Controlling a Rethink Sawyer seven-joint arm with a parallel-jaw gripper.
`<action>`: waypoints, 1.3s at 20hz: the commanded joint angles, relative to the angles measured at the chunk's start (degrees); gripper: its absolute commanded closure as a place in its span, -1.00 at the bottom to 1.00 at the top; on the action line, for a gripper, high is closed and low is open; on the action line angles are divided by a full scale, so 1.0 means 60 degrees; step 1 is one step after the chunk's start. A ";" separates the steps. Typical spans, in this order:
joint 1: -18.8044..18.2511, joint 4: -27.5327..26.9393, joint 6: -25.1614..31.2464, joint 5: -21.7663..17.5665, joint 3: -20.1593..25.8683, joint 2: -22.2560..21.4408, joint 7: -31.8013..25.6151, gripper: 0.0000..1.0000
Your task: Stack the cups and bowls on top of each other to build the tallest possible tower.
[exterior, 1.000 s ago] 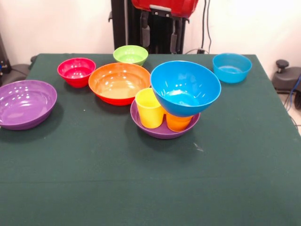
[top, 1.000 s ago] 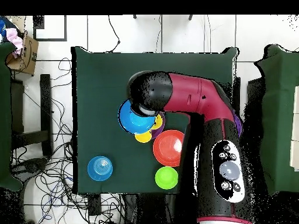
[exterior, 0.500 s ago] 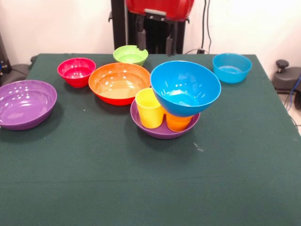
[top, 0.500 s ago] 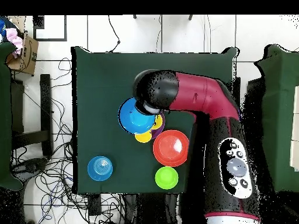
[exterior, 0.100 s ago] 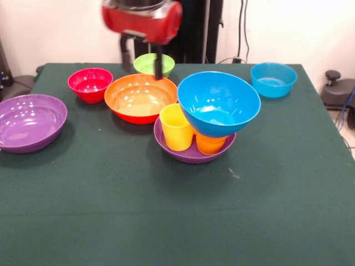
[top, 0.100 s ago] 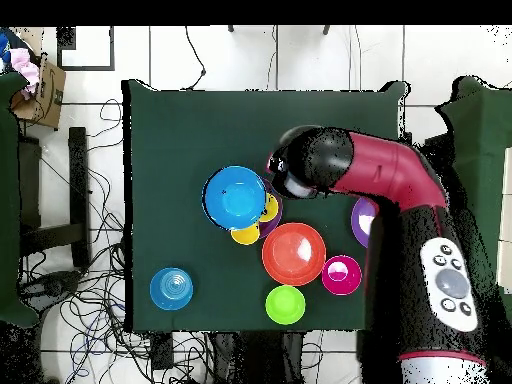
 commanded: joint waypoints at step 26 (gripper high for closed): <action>-0.2417 0.0682 -0.0445 -0.2450 0.1504 0.1301 -0.3281 -1.00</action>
